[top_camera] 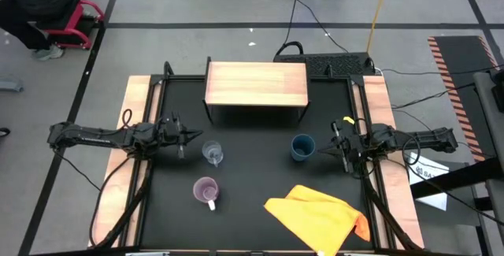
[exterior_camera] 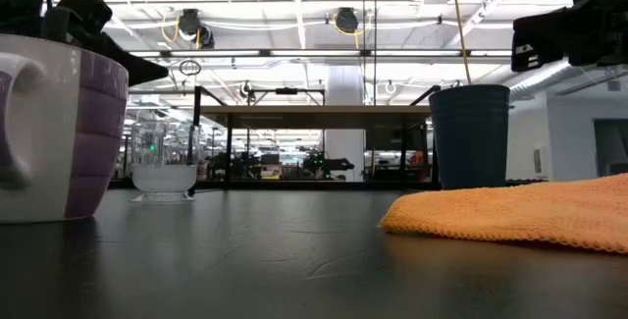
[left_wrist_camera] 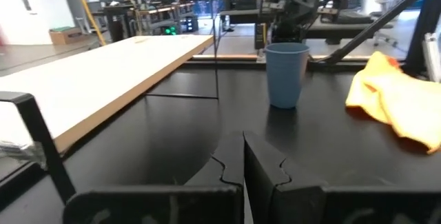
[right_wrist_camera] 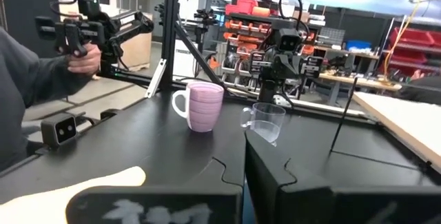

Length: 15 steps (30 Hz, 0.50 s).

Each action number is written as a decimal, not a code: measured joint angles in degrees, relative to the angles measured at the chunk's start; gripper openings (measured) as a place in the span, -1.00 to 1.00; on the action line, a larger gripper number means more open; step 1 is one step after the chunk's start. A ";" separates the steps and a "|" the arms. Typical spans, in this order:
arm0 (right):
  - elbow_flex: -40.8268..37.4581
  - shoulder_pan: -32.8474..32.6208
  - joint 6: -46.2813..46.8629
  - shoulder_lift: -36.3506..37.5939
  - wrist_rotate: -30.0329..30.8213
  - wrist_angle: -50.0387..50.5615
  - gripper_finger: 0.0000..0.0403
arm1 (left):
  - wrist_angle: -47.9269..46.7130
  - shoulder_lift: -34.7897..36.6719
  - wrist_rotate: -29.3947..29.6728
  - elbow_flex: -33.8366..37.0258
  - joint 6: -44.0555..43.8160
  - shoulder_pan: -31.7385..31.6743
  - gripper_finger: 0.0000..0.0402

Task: Stack small to large cups/mugs on shelf
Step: Put the transparent mug on the shelf

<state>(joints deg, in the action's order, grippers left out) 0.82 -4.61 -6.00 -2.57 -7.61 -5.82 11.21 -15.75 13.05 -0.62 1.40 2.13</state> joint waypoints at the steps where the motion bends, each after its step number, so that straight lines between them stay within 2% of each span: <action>1: 0.01 0.00 0.95 0.00 0.00 0.00 -1.00 | 0.33 0.00 -0.33 0.00 -0.07 0.00 -0.99; 8: 0.02 0.01 6.79 0.00 0.00 0.00 -1.00 | 1.71 0.00 -1.06 0.00 0.15 -0.01 -1.00; 12: 0.00 0.01 1.46 0.00 0.00 0.08 -1.00 | 2.00 0.00 -1.04 0.00 0.42 -0.02 -1.00; 15: 0.15 0.01 1.96 0.00 0.52 0.02 -1.00 | 2.15 0.00 -1.02 0.00 1.38 0.00 -1.00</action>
<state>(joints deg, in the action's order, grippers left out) 0.97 -4.60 -4.04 -2.57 -7.09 -5.80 13.36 -15.75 12.03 -0.62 2.79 2.13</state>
